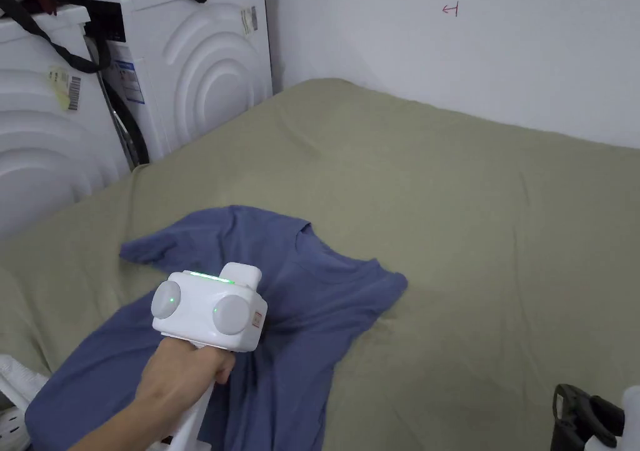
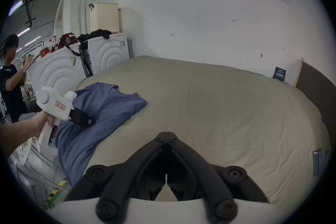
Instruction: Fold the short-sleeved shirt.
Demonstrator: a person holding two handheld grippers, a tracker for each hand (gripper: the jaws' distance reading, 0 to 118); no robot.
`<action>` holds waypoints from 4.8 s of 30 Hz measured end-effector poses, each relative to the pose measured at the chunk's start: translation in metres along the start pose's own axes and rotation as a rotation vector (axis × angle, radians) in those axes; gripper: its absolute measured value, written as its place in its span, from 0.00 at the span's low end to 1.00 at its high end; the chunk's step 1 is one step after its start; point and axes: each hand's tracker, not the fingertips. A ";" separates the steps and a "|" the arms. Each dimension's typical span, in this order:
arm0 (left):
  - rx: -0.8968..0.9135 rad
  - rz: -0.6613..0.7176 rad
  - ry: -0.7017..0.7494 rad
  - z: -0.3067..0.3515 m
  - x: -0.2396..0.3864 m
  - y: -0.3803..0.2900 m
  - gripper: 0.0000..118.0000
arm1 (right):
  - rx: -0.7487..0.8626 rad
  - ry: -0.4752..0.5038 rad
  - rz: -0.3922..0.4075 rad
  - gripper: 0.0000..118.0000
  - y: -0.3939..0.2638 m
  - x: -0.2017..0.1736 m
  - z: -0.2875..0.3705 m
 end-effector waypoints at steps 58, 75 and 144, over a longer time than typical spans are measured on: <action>0.687 -0.112 -0.381 0.305 0.171 -0.077 0.69 | 0.223 -0.399 -0.126 0.01 -0.025 0.138 0.212; 0.800 -0.060 -0.190 0.323 0.099 -0.123 0.00 | 0.271 -0.368 -0.092 0.01 -0.020 0.091 0.220; -0.024 -0.077 -0.380 0.007 0.167 0.006 0.04 | -0.422 -0.266 -0.134 0.05 0.008 0.280 -0.075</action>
